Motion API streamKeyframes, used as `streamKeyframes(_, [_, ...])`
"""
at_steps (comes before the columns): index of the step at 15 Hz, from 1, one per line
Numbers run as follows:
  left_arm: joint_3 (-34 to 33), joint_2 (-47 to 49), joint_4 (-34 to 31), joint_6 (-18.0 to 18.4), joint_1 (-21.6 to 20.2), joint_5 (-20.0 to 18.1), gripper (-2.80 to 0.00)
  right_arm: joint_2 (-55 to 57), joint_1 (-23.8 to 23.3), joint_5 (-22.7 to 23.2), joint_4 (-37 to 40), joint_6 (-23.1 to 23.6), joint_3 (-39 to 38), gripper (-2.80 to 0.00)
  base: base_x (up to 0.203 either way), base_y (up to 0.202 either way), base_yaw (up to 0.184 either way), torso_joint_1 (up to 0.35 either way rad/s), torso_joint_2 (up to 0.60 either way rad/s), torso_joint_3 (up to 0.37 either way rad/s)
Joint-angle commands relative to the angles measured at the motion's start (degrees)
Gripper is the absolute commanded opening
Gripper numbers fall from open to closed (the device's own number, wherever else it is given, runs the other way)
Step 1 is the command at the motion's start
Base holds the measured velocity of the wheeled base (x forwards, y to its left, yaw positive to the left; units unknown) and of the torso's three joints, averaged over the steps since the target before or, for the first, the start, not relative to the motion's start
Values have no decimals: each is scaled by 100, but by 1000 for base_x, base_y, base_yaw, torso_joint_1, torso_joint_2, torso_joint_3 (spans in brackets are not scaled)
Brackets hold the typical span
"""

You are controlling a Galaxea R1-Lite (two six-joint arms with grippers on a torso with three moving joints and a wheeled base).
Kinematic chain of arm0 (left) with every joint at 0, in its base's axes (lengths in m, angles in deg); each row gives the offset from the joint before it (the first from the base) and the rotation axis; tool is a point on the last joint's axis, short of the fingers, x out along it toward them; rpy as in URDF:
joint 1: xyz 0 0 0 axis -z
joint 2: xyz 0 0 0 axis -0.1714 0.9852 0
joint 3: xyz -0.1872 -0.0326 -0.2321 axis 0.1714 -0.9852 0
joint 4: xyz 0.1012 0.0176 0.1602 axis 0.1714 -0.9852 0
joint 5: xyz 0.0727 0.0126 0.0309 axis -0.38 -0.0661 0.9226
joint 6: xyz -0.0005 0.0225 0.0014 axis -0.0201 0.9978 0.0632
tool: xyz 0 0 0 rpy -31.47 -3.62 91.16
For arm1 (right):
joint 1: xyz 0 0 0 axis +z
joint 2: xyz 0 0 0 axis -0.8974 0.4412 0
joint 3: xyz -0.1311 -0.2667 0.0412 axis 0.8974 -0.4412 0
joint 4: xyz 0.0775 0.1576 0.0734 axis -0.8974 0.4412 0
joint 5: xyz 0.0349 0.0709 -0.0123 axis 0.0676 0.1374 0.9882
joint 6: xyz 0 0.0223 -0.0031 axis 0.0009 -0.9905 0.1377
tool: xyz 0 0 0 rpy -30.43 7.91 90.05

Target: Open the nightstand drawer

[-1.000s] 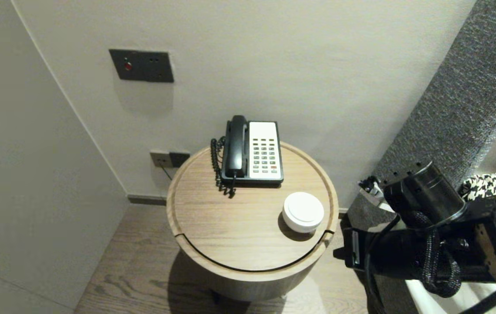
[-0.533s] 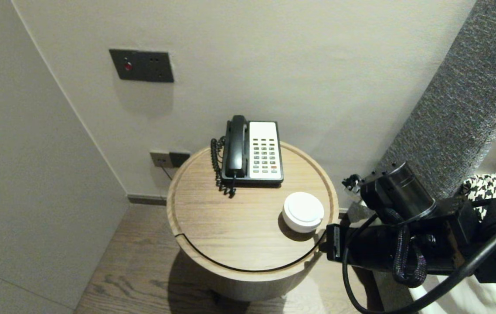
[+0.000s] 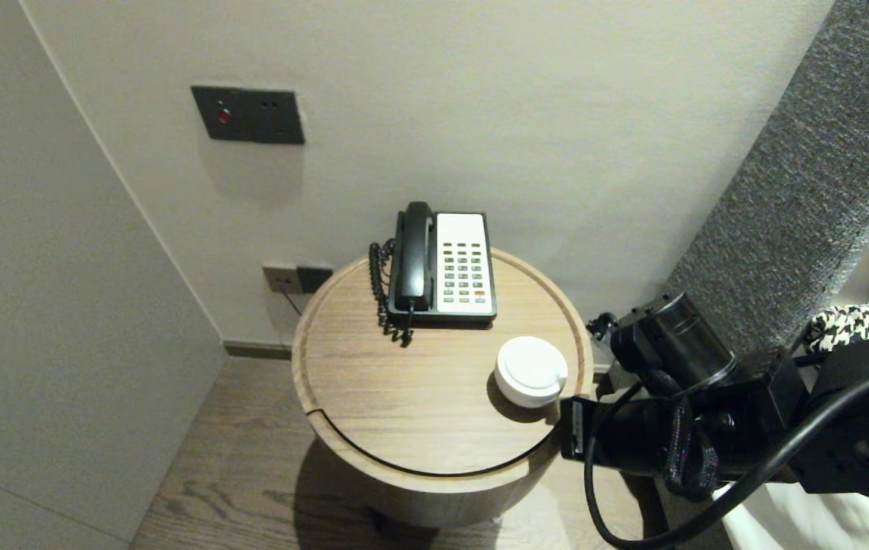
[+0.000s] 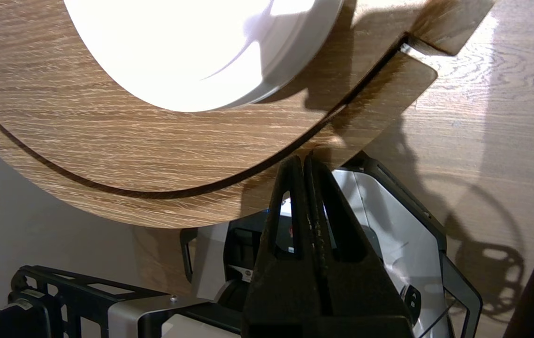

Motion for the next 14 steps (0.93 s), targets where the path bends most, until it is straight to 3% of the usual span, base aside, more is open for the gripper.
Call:
streamKeyframes(1, [-1, -9, 4, 0, -2, 0, -280, -3, 1, 1, 4, -16, -19, -280, 0, 0, 0, 0, 0, 0])
streamKeyframes(14, [-17, -9, 4, 0, -2, 2, -280, 214, 155, -17, -149, 37, 51, -280, 0, 0, 0, 0, 0, 0])
